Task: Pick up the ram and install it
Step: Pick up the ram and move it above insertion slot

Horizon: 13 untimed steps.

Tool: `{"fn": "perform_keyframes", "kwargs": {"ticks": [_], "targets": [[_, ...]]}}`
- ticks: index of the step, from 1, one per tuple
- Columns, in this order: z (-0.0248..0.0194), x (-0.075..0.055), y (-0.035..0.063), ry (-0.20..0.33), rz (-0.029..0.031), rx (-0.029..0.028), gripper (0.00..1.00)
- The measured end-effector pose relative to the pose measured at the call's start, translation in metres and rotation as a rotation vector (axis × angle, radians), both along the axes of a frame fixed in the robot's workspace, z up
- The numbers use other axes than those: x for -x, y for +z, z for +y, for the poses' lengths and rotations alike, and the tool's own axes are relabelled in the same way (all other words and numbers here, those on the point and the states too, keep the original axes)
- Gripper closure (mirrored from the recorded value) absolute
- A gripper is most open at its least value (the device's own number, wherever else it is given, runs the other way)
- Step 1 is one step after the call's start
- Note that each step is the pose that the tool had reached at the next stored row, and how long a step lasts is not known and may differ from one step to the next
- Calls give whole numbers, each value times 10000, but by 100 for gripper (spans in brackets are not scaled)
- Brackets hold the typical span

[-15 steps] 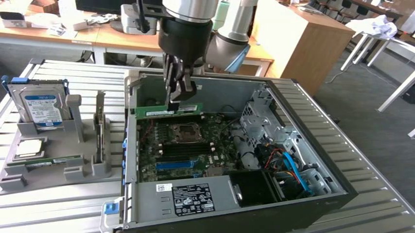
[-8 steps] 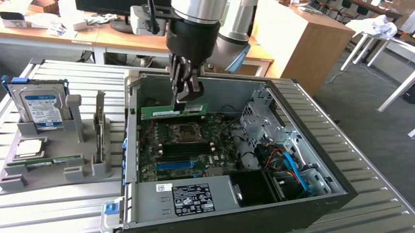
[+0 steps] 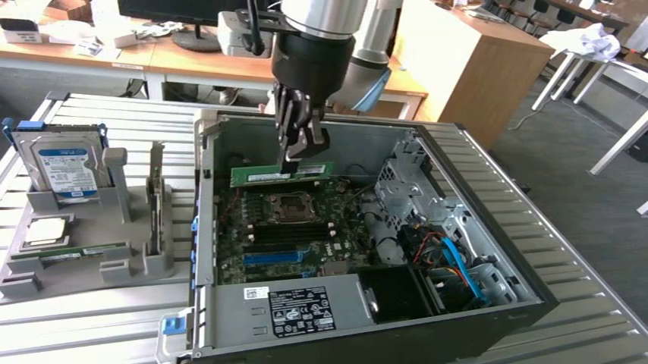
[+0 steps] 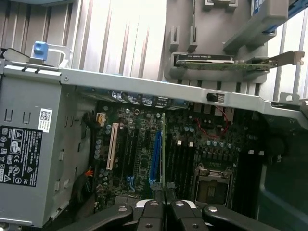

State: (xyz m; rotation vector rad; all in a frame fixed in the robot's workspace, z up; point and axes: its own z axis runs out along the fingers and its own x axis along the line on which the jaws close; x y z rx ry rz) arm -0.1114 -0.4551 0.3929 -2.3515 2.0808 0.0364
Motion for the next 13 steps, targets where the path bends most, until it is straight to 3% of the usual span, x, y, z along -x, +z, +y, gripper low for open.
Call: {"fn": "perform_keyframes", "kwargs": {"ticks": [13], "targets": [[0, -196, 0, 0, 0, 1, 88]]}}
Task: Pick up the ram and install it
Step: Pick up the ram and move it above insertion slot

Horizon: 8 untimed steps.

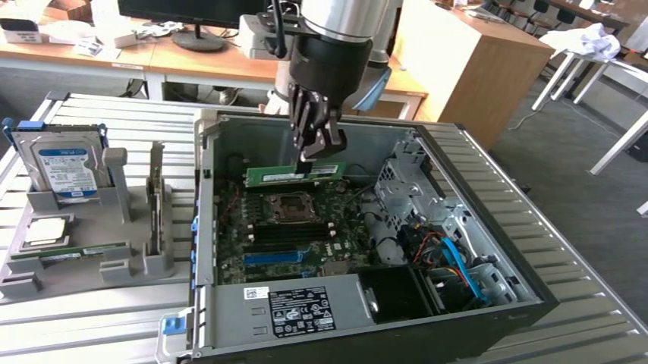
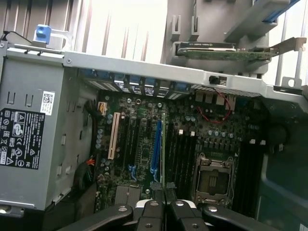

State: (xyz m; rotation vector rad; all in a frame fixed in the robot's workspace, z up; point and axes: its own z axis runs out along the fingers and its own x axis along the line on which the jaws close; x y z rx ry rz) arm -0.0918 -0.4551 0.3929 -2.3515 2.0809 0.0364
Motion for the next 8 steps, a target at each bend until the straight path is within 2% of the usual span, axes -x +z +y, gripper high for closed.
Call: {"fn": "perform_keyframes", "kwargs": {"ticks": [8], "targets": [[0, -115, -1, 0, -1, -1, 88]]}}
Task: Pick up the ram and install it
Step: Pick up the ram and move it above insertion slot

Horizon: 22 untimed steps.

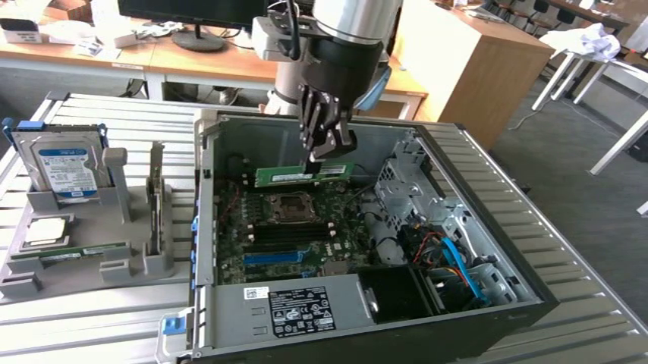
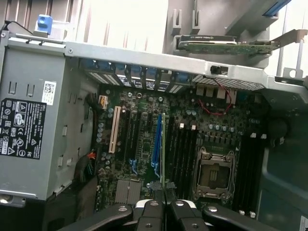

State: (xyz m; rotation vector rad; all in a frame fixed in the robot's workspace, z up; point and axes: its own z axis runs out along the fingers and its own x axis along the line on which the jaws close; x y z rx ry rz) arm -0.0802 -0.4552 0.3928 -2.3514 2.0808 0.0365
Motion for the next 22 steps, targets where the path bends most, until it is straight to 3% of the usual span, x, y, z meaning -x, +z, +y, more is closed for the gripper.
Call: {"fn": "perform_keyframes", "kwargs": {"ticks": [22], "targets": [[0, -337, -1, 0, 0, 1, 88]]}}
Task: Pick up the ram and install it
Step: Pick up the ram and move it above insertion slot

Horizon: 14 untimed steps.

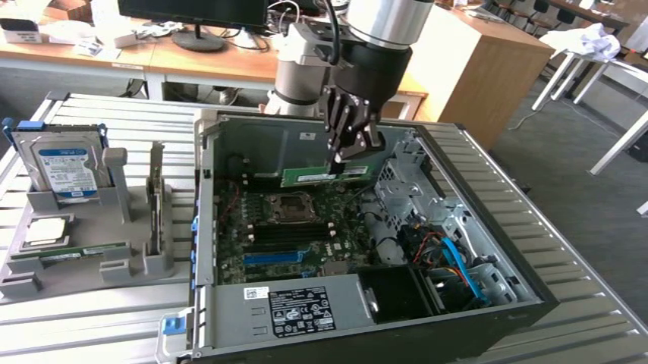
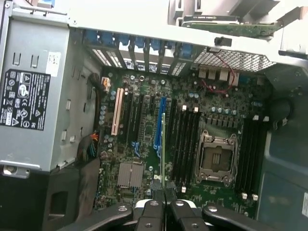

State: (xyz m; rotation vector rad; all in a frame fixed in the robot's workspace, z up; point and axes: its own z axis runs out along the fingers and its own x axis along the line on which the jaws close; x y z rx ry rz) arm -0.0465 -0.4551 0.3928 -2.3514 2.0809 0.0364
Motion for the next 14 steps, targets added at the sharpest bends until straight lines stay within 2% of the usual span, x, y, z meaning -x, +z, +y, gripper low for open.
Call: {"fn": "perform_keyframes", "kwargs": {"ticks": [11, 12, 14], "targets": [[18, -244, 0, 0, 0, 0, 88], [32, -254, -1, 0, 0, 0, 88], [126, -279, -1, 1, 0, 0, 88]]}}
